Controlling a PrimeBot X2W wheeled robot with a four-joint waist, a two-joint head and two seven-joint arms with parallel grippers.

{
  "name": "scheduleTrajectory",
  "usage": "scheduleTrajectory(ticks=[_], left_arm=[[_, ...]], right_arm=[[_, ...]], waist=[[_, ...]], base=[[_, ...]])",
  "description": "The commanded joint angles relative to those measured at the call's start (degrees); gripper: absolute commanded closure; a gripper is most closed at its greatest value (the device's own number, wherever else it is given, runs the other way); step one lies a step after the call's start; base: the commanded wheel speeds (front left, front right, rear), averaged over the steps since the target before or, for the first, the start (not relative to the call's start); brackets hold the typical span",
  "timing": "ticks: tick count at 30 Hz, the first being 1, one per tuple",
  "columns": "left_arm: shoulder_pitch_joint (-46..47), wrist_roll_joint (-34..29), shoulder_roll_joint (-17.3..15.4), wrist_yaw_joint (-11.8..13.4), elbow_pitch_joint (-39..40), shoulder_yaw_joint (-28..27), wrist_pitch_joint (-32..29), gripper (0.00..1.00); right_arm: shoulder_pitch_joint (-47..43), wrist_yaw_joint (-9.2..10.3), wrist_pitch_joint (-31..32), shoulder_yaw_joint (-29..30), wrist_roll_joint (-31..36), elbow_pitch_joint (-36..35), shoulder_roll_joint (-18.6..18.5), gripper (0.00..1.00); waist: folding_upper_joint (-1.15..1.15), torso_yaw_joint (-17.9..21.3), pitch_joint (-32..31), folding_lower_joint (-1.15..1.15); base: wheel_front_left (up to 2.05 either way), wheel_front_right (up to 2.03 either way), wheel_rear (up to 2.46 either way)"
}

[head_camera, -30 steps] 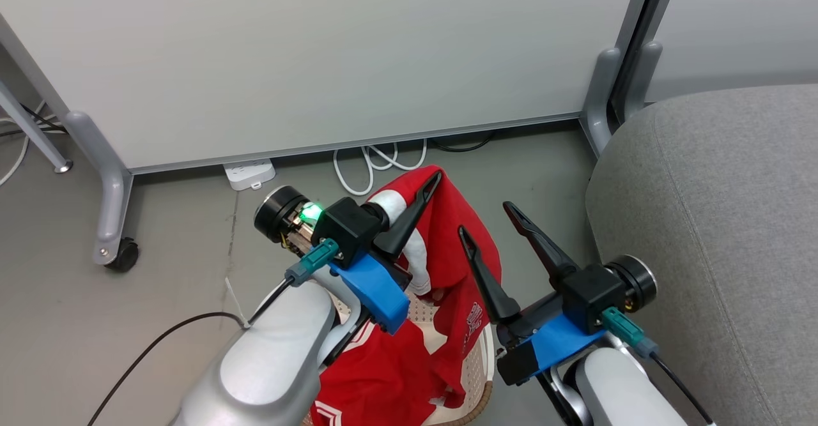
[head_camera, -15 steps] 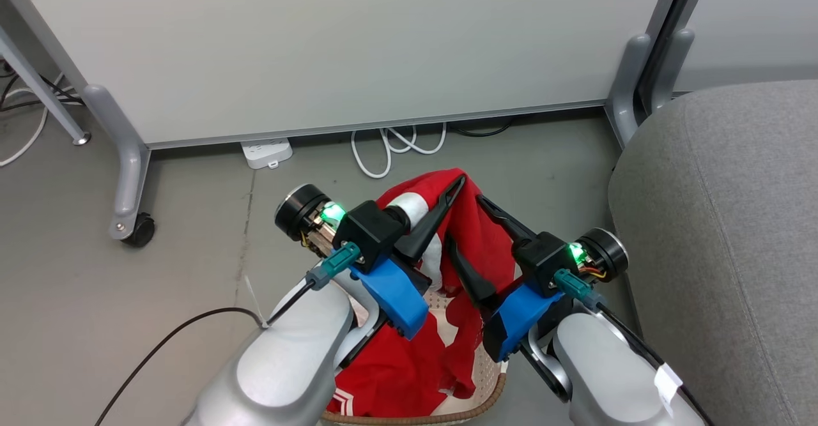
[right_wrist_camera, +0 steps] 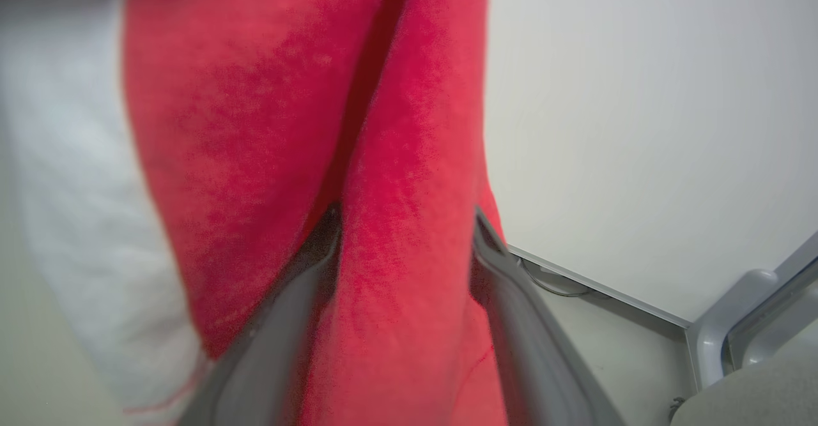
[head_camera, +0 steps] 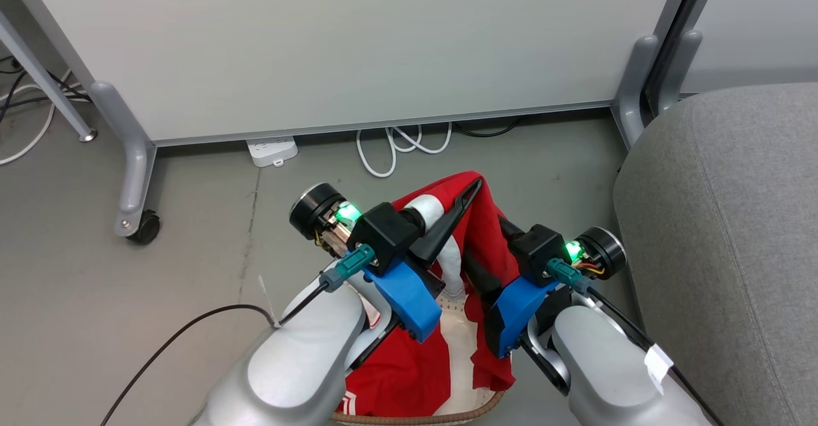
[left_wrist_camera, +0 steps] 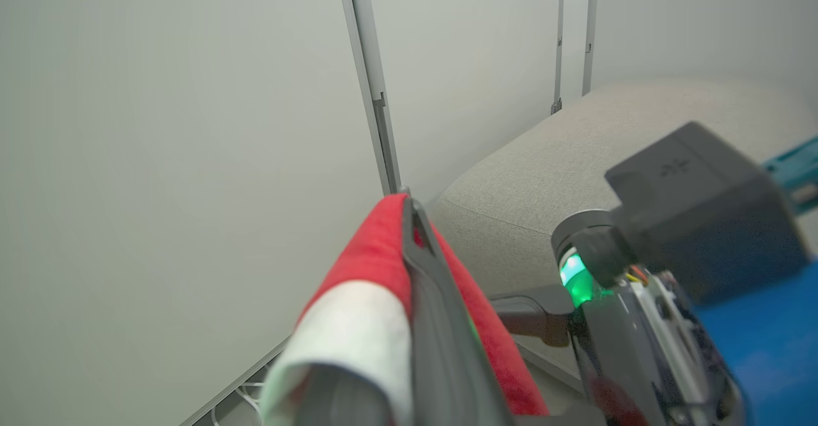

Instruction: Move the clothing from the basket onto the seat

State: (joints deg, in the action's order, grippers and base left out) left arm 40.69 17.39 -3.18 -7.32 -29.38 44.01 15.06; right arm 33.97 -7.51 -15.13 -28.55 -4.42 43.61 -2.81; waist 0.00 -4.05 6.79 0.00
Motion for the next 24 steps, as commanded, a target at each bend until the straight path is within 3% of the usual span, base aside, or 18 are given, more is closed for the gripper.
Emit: scheduleTrajectory(ticks=[1,24], left_arm=[[0.34,0.05,-0.13,-0.23,0.26,-0.04,0.18,1.0],[-0.58,0.21,0.12,-0.23,-0.35,-0.2,0.18,1.0]], right_arm=[[0.8,0.04,-0.03,-0.33,-0.31,0.15,-0.15,1.0],[-0.05,0.04,-0.03,-1.18,-1.87,0.11,-0.15,1.0]], waist=[[0.0,-0.01,-0.05,0.0],[0.0,0.34,-0.83,0.0]], base=[[0.0,0.0,0.0],[0.0,0.0,0.0]])
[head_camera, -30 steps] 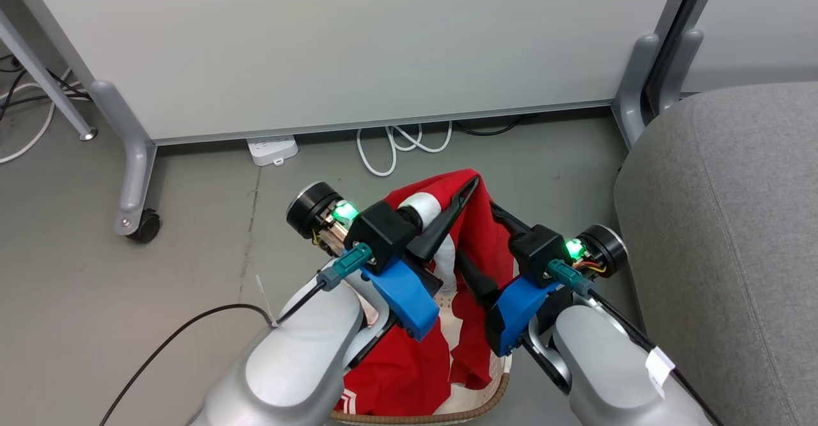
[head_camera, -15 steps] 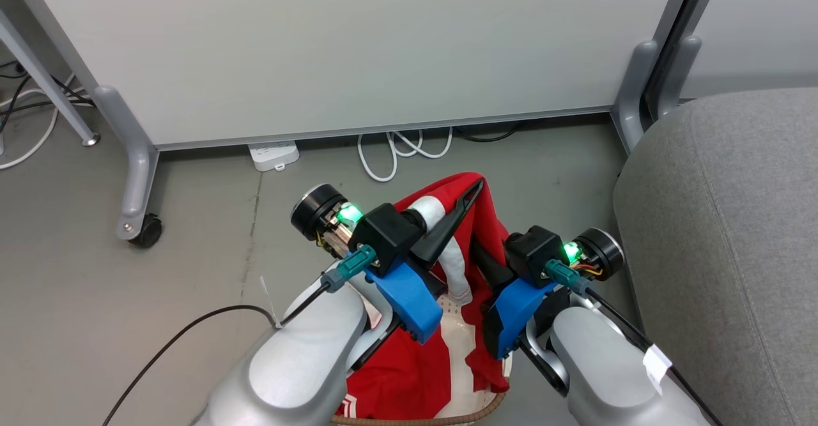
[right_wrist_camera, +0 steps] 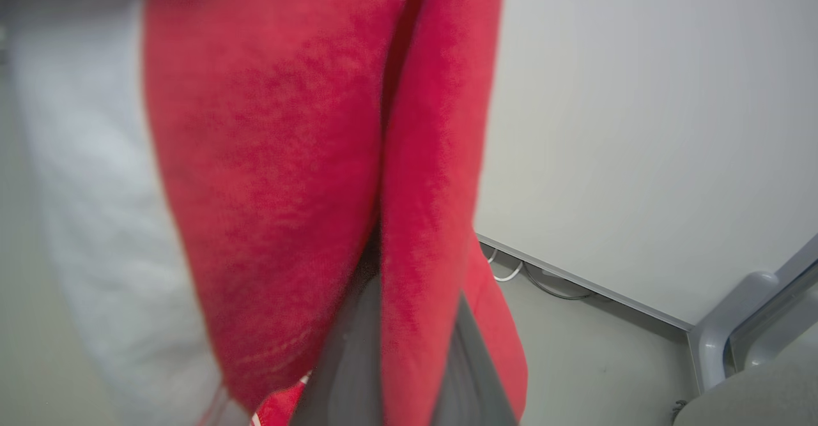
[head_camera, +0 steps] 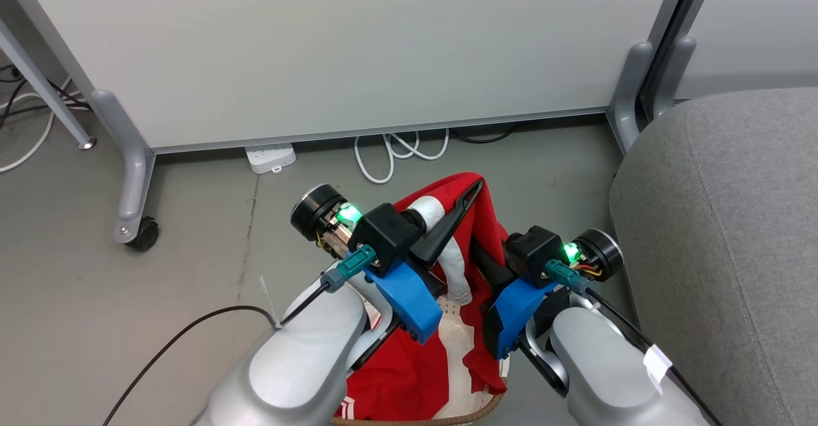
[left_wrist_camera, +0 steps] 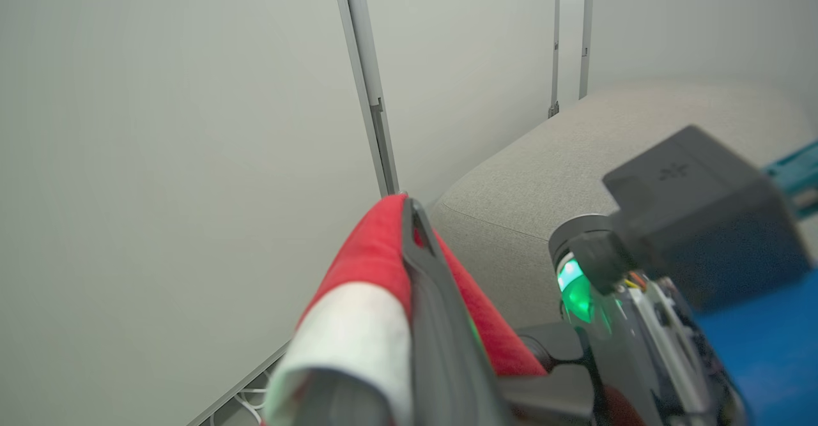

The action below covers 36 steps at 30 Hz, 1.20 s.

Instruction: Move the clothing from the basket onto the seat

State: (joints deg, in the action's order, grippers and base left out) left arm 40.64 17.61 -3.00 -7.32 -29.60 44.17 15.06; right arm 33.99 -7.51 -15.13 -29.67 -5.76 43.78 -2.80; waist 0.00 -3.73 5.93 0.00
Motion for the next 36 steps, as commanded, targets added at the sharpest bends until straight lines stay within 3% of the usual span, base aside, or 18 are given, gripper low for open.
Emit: scheduleTrajectory(ticks=[1,3,4,5,18,36], left_arm=[[-0.52,-0.04,-0.05,-0.23,-0.14,-0.35,0.18,1.0],[-0.5,-0.08,-0.05,-0.23,-0.14,-0.45,0.18,1.0],[-0.53,-0.11,-0.06,-0.23,-0.13,-0.68,0.18,0.35],[-0.57,-0.19,-0.06,-0.23,-0.06,-0.99,0.18,0.0],[-1.03,-1.62,-0.14,-0.23,-0.55,-2.09,0.18,0.0],[0.48,-2.53,-1.6,-0.24,0.24,-1.15,0.18,0.0]], right_arm=[[-0.08,0.04,-0.03,0.01,-0.6,-0.12,-0.16,1.0],[-0.18,0.03,-0.03,0.24,-0.64,-0.26,-0.16,1.0],[-0.19,0.03,-0.03,0.37,-0.72,-0.3,-0.16,1.0],[-0.21,0.04,-0.03,0.49,-0.73,-0.38,-0.16,1.0],[-0.43,0.04,-0.03,3.73,-1.91,-2.65,-0.16,1.0],[0.28,0.04,-0.04,17.44,-0.28,-10.09,-0.13,1.0]], waist=[[0.0,0.06,0.05,0.0],[0.0,0.12,0.12,0.0],[0.0,0.16,0.19,0.0],[0.0,0.2,0.25,0.0],[0.0,1.83,1.83,0.0],[0.0,10.59,8.01,0.0]], base=[[0.0,0.0,0.0],[0.0,0.0,0.0],[0.0,0.0,0.0],[0.0,0.0,0.0],[0.0,0.0,0.0],[0.0,0.0,0.0]])
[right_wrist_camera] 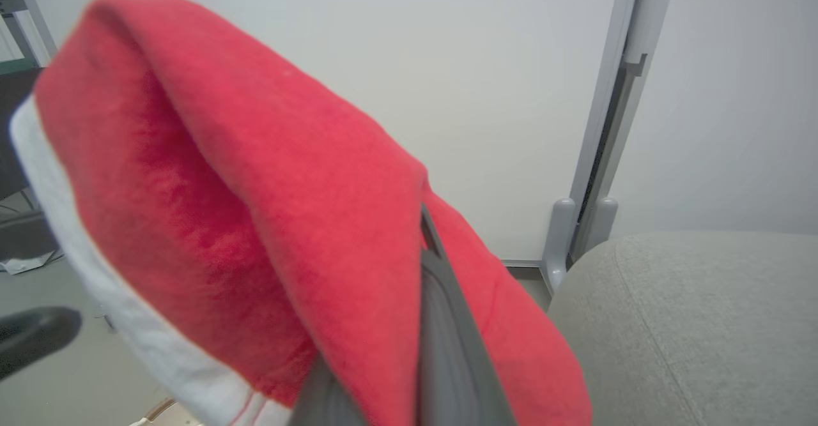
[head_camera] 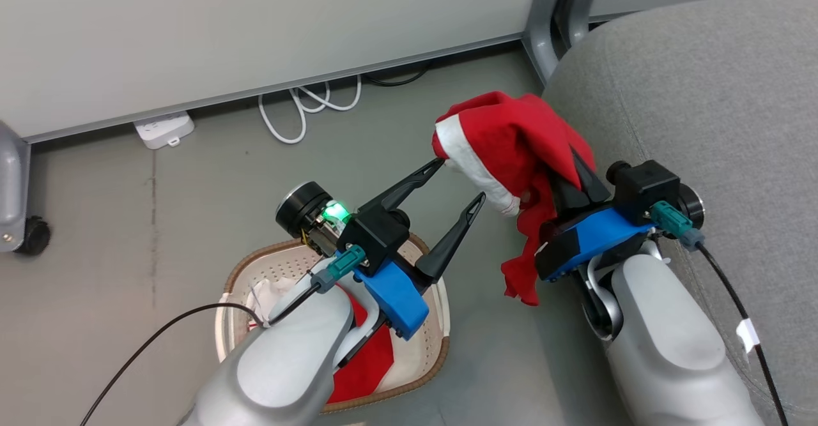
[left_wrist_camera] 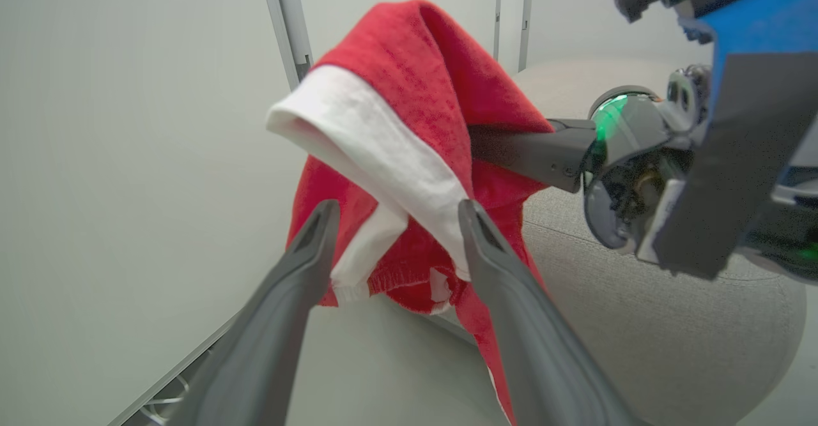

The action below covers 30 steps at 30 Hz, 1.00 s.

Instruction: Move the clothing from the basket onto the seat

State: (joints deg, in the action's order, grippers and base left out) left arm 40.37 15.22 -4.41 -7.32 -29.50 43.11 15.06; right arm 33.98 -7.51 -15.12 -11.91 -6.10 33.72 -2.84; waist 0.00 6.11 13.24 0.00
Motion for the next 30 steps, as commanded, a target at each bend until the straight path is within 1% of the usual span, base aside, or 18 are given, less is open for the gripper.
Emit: scheduleTrajectory(ticks=[1,15,25,30], left_arm=[[0.84,-0.14,-0.29,-0.24,0.12,0.12,0.18,0.0],[2.26,-0.44,-1.12,-0.24,0.24,2.95,0.18,0.0],[3.26,0.22,-1.27,-0.24,-0.5,6.15,0.18,0.0],[3.68,0.31,-1.27,-0.24,-0.66,6.73,0.18,0.0]], right_arm=[[0.13,0.04,-0.04,0.42,0.18,-0.57,-0.08,1.0],[-3.05,0.04,-0.04,10.33,0.05,-7.17,-0.05,1.0],[-6.99,0.04,-0.05,17.75,-0.52,-10.14,-0.06,1.0],[-8.43,0.04,-0.04,18.96,-0.7,-10.74,-0.06,1.0]], waist=[[0.0,1.3,0.99,0.0],[0.0,8.6,5.0,0.0],[0.0,11.58,7.16,0.0],[0.0,12.46,7.87,0.0]], base=[[0.0,0.0,0.0],[0.0,0.0,0.0],[0.0,0.0,0.0],[0.0,0.0,0.0]])
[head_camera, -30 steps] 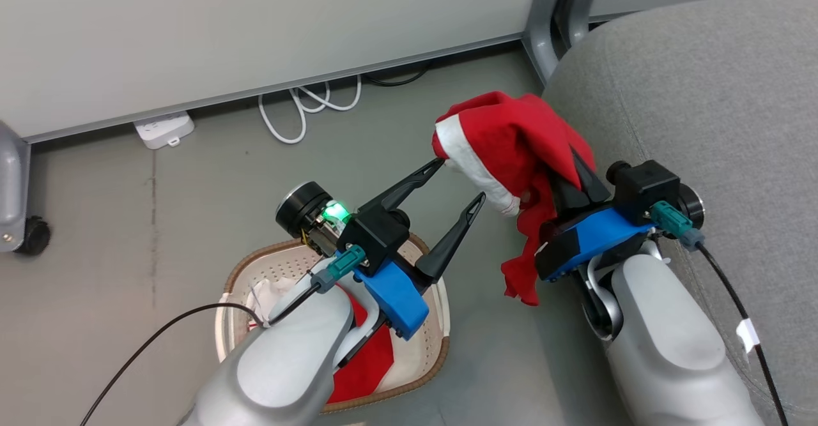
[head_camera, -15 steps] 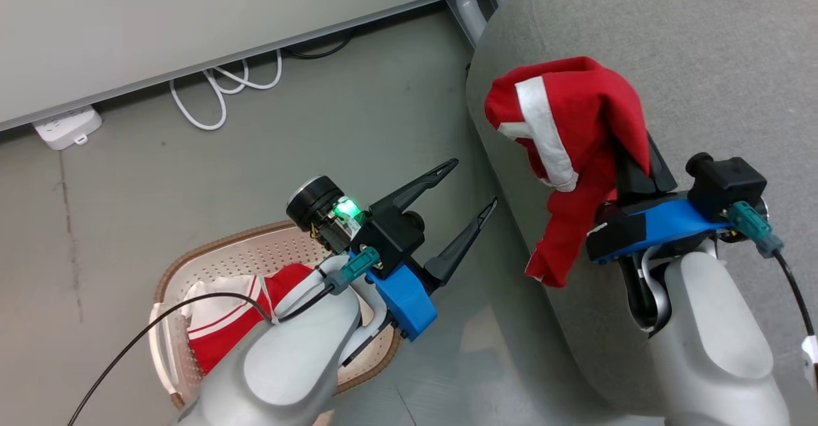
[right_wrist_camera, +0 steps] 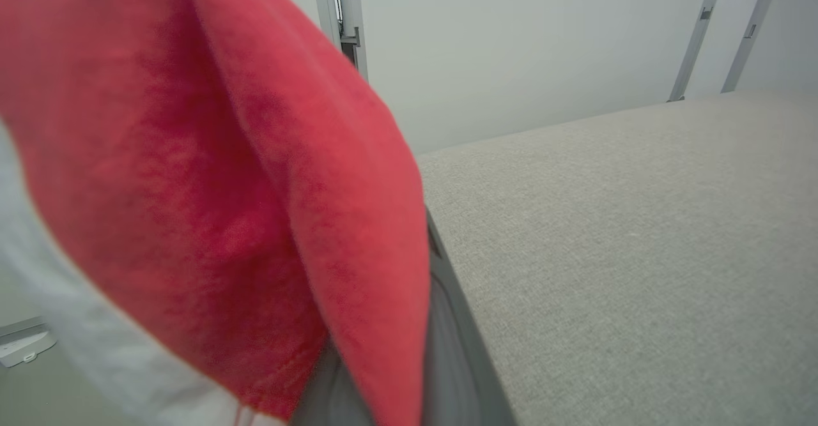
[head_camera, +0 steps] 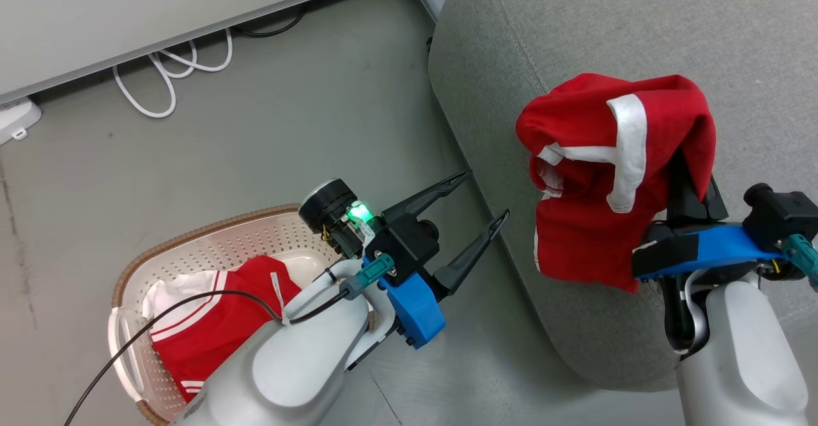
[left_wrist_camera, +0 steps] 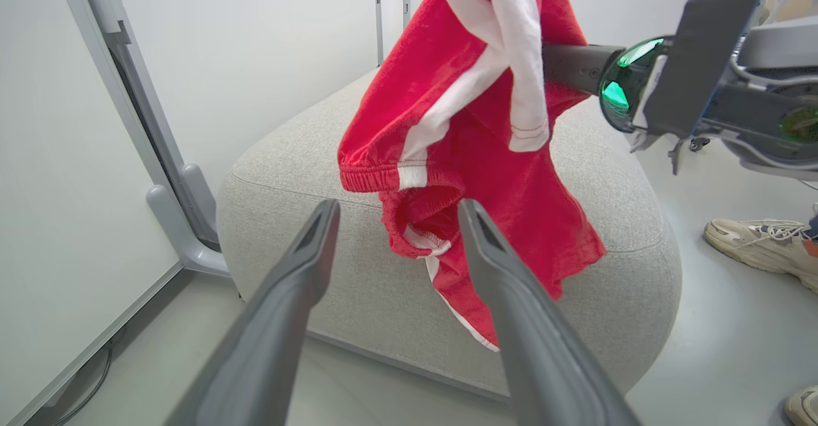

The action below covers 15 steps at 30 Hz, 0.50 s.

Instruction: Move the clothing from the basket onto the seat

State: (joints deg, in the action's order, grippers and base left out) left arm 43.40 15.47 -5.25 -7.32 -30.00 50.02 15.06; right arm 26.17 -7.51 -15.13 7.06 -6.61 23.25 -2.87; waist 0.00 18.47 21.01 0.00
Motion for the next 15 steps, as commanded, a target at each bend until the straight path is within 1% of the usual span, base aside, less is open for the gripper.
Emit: scheduleTrajectory(ticks=[1,7,12,15], left_arm=[[0.72,0.1,-0.47,-0.24,-0.2,-0.05,0.18,0.0],[1.17,0.45,-0.57,-0.24,-0.28,0.3,0.18,0.0],[1.77,0.5,-0.59,-0.24,0.02,0.1,0.18,0.0],[2.43,0.22,-0.78,-0.24,0.47,-0.43,0.18,0.0]], right_arm=[[-0.69,0.04,-0.03,0.01,-0.32,-0.31,-0.02,1.0],[-0.37,0.04,-0.03,0.59,-0.89,-0.6,-0.04,1.0],[1.31,0.04,-0.04,1.16,0.57,-1.82,-0.08,1.0],[2.71,0.04,-0.04,1.13,1.41,-2.7,-1.48,1.0]], waist=[[0.0,0.25,0.22,0.0],[0.0,0.78,0.73,0.0],[0.0,0.2,1.35,0.0],[0.0,-0.42,2.45,0.0]], base=[[0.0,0.0,0.0],[0.0,0.0,0.0],[0.0,0.0,0.0],[0.0,0.0,0.0]])
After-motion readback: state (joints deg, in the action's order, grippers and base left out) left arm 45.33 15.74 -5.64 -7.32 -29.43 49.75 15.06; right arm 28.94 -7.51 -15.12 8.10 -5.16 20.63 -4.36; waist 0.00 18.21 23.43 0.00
